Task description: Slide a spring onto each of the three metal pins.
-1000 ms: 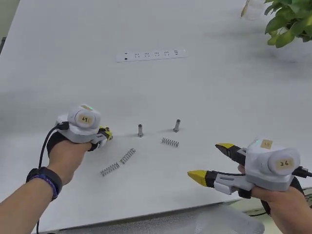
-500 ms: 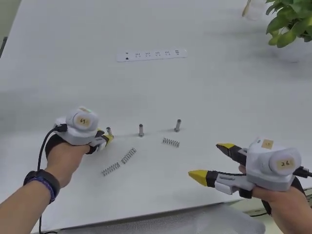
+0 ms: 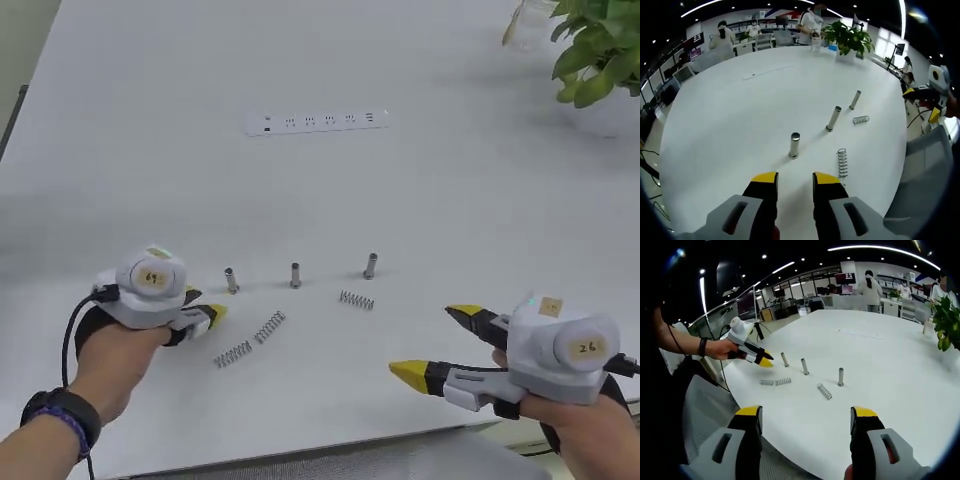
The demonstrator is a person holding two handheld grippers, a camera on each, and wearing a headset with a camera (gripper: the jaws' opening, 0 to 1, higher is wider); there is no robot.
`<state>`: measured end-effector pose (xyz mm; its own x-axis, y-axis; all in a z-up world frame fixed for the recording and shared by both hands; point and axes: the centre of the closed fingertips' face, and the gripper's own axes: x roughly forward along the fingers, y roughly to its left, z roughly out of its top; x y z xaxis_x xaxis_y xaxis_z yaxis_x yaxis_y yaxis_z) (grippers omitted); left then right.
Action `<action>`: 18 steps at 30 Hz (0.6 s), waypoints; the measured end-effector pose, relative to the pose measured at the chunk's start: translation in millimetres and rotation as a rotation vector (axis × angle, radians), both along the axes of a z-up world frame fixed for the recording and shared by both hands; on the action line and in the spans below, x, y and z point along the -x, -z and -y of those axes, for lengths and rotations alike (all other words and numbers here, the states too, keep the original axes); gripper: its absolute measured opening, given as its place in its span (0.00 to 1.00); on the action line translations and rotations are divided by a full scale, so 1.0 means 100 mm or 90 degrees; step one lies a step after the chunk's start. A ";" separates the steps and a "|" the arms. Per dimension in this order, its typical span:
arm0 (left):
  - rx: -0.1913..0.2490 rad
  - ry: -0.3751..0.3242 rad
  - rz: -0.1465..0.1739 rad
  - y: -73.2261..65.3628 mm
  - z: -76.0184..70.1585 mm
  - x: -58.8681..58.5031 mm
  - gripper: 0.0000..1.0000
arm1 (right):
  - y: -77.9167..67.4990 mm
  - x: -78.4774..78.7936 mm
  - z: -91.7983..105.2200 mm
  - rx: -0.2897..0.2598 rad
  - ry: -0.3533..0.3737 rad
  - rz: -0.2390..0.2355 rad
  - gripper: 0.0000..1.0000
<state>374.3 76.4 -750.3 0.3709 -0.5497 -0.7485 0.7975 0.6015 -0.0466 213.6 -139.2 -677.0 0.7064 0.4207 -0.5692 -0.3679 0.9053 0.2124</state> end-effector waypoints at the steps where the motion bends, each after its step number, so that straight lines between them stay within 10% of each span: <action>1: 0.002 0.003 0.000 -0.01 -0.01 0.02 0.22 | 0.00 0.00 0.00 0.000 0.000 0.000 0.70; 18: 0.034 -0.019 0.026 -0.29 -0.29 0.12 0.32 | 0.02 -0.02 -0.06 -0.003 -0.013 -0.001 0.70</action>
